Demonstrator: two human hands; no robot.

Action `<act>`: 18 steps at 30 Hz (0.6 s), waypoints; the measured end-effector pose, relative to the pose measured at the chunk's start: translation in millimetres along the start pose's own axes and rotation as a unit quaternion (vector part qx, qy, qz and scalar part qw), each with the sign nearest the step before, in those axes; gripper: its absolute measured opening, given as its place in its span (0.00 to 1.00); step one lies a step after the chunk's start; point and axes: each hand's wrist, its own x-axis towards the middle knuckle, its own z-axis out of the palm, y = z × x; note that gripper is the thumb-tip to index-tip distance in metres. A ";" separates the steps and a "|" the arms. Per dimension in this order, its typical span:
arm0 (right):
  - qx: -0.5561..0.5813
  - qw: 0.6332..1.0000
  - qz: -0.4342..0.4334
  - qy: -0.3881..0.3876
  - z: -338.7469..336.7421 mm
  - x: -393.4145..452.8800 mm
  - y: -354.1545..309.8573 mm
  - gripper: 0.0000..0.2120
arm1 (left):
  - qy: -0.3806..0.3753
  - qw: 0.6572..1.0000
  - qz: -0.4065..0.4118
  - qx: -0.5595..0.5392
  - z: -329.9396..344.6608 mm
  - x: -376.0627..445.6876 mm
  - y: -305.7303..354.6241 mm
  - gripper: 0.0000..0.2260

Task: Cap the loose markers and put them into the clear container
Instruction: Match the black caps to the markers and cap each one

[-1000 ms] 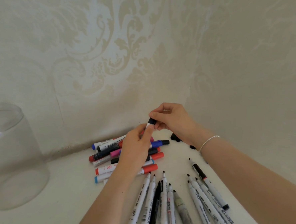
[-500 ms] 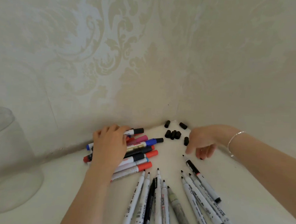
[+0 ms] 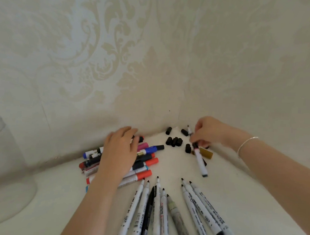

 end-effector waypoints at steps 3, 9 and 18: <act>0.221 0.973 -0.063 0.004 -9.1 -10.0 -21.8 0.12 | -0.059 0.984 0.020 -0.169 -2.5 -10.5 33.5 0.19; 0.294 0.942 -0.133 -0.093 22.5 -17.4 -46.6 0.14 | -0.100 0.901 -0.063 -0.419 2.2 -18.2 62.8 0.05; -0.052 0.994 -0.044 0.087 12.1 47.1 6.5 0.13 | -0.024 0.881 -0.144 -0.450 -1.7 -0.7 32.0 0.11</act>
